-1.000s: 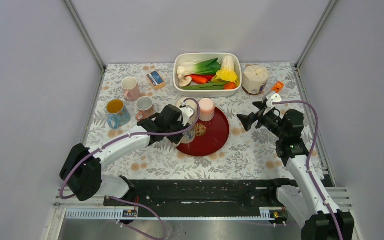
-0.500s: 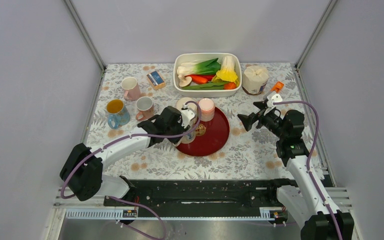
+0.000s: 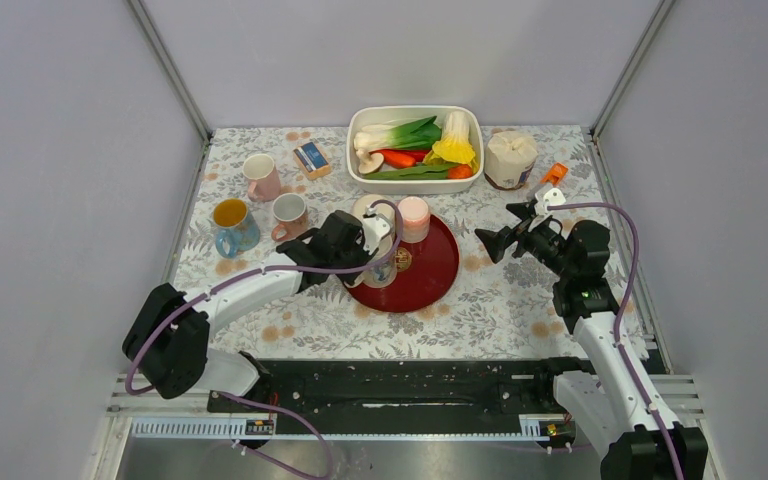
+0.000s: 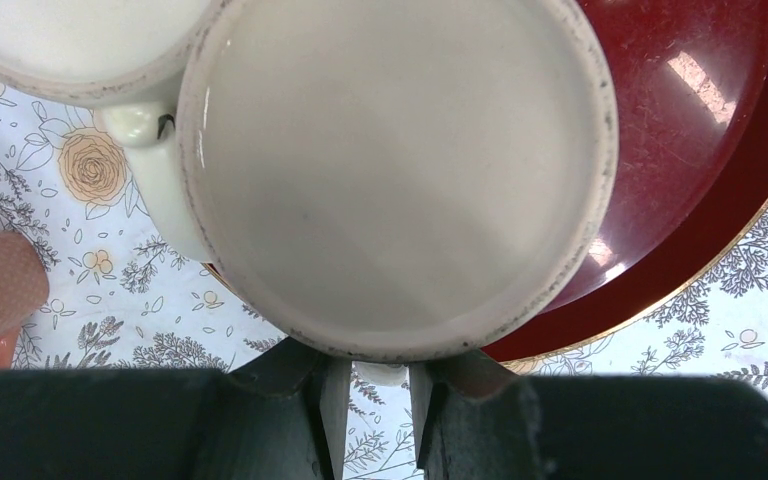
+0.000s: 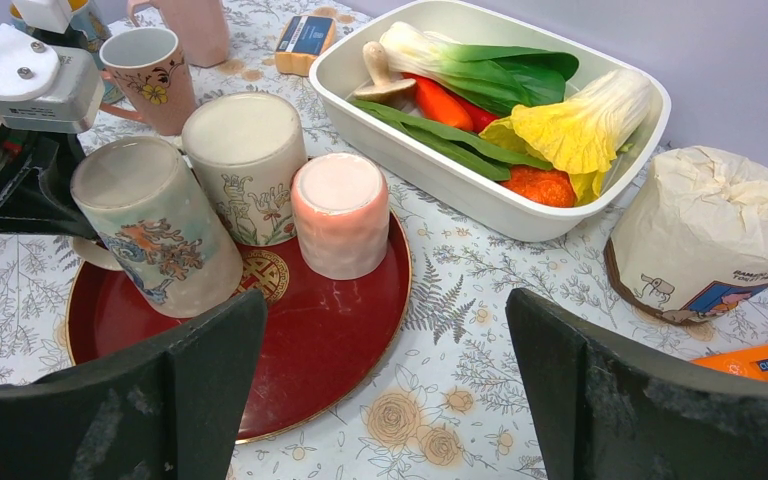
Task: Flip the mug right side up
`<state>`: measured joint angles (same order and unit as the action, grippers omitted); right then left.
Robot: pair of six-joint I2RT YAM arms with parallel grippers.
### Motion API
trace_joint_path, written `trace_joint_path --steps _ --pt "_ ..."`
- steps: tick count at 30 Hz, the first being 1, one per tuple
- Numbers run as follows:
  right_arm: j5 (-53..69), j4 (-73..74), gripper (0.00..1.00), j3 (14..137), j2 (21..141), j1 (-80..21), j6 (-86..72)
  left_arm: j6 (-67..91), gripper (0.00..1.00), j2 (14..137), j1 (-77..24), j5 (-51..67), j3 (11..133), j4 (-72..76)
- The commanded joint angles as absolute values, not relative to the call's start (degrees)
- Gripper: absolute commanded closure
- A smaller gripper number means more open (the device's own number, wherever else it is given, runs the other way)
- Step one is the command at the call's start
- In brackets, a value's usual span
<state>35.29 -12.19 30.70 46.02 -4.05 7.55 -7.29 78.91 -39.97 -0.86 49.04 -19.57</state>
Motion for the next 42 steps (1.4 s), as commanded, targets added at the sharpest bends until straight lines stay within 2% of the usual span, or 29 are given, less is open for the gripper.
trace_joint_path --steps 1,9,16,24,27,30,33,36,42 --pt "36.21 -14.67 0.01 30.75 45.20 -3.60 6.78 -8.42 1.00 77.40 -39.32 -0.27 51.16 -17.55" --pt "36.21 -14.53 0.01 31.65 44.44 -3.60 5.36 -8.62 1.00 68.06 -36.38 11.72 56.09 -17.15" --pt "37.01 -13.55 0.01 35.40 42.76 -3.60 1.49 -3.77 1.00 66.45 -35.33 20.55 64.70 -16.09" --pt "41.21 -17.31 0.01 42.42 44.23 -3.65 -11.56 11.80 1.00 67.38 -29.84 31.31 73.35 -7.77" --pt "44.57 -25.41 0.00 43.91 47.05 -3.61 -23.91 22.85 1.00 67.48 -26.62 35.82 72.41 1.45" --pt "47.22 -42.50 0.01 41.62 50.23 -3.60 -39.83 38.52 1.00 68.01 -23.28 39.90 69.26 14.60" --pt "48.04 -56.45 0.01 39.54 53.99 -3.81 -51.66 56.23 1.00 68.69 -20.63 42.64 61.97 39.90" --pt "46.49 -63.63 0.02 37.61 56.49 -4.69 -54.84 66.55 1.00 70.26 -19.65 40.26 55.81 57.71" --pt "42.16 -65.27 0.04 36.74 60.52 -11.50 -52.78 70.33 1.00 72.67 -19.67 36.52 51.26 66.48"
